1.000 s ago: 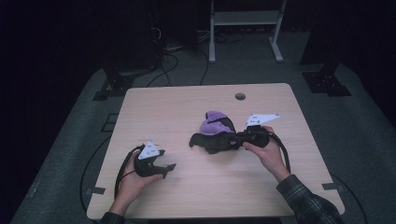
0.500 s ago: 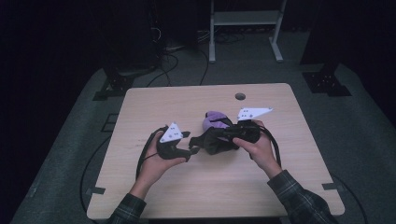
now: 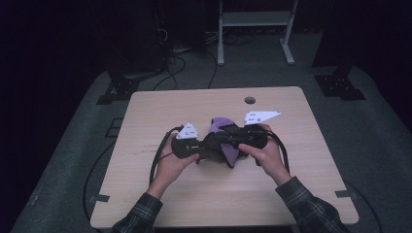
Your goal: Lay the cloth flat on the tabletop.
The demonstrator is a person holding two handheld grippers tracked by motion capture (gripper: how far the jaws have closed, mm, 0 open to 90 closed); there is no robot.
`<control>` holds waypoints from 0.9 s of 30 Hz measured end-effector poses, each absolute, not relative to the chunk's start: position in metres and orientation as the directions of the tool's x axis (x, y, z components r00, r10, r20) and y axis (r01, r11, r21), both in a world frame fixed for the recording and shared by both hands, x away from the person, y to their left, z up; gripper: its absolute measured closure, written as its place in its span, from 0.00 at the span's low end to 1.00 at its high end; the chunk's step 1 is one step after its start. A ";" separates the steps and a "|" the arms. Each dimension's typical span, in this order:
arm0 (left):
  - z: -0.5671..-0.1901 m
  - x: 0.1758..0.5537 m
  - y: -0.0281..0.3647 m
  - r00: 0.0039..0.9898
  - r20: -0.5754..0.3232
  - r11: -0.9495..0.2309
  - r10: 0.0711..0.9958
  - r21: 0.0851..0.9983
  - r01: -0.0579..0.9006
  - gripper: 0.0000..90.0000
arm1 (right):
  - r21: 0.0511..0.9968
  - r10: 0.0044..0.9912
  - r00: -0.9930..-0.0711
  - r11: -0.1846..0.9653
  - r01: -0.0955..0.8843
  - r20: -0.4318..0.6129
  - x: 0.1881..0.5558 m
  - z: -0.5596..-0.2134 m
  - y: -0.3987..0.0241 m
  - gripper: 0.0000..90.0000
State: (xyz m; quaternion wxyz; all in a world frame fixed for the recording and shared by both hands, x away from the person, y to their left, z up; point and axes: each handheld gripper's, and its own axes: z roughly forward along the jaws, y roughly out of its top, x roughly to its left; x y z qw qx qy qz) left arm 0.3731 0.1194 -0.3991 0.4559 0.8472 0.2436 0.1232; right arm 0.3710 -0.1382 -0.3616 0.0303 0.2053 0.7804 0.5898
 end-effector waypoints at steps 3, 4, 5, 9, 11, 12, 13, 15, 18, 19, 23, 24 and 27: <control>-0.402 0.378 0.133 0.830 -0.028 -0.445 0.557 0.834 0.327 0.89 | 0.937 0.378 -0.908 0.218 0.274 0.178 0.372 -0.361 -0.147 0.82; -0.404 0.379 0.138 0.821 -0.030 -0.440 0.570 0.833 0.336 0.89 | 0.934 0.388 -0.903 0.218 0.283 0.183 0.373 -0.361 -0.150 0.82; -0.406 0.381 0.143 0.813 -0.031 -0.438 0.581 0.830 0.345 0.89 | 0.933 0.397 -0.899 0.216 0.287 0.184 0.373 -0.362 -0.154 0.82; -0.413 0.391 0.166 0.775 -0.041 -0.422 0.631 0.819 0.388 0.89 | 0.923 0.436 -0.881 0.231 0.308 0.185 0.378 -0.372 -0.164 0.81; -0.417 0.395 0.178 0.750 -0.038 -0.419 0.660 0.811 0.410 0.89 | 0.915 0.455 -0.872 0.248 0.319 0.180 0.379 -0.378 -0.168 0.81; -0.418 0.397 0.184 0.734 -0.036 -0.415 0.678 0.806 0.422 0.88 | 0.910 0.464 -0.867 0.257 0.326 0.179 0.380 -0.381 -0.170 0.81; -0.420 0.400 0.190 0.718 -0.029 -0.414 0.696 0.800 0.434 0.88 | 0.906 0.474 -0.862 0.263 0.331 0.177 0.382 -0.384 -0.172 0.81; -0.425 0.403 0.200 0.685 -0.023 -0.409 0.728 0.788 0.461 0.86 | 0.899 0.491 -0.852 0.271 0.345 0.179 0.384 -0.389 -0.176 0.80; -0.430 0.404 0.209 0.667 -0.035 -0.396 0.744 0.782 0.482 0.76 | 0.890 0.513 -0.839 0.275 0.363 0.184 0.388 -0.394 -0.181 0.80; -0.429 0.403 0.212 0.662 -0.030 -0.396 0.749 0.782 0.482 0.71 | 0.888 0.519 -0.835 0.277 0.365 0.182 0.390 -0.396 -0.183 0.80; -0.421 0.397 0.222 0.644 -0.018 -0.381 0.765 0.793 0.475 0.59 | 0.879 0.544 -0.821 0.290 0.378 0.174 0.392 -0.402 -0.188 0.79; -0.418 0.395 0.226 0.639 -0.012 -0.379 0.769 0.796 0.471 0.57 | 0.877 0.547 -0.819 0.290 0.382 0.175 0.393 -0.403 -0.189 0.79; -0.408 0.389 0.239 0.616 -0.017 -0.343 0.787 0.819 0.460 0.54 | 0.872 0.562 -0.809 0.293 0.392 0.174 0.395 -0.406 -0.193 0.79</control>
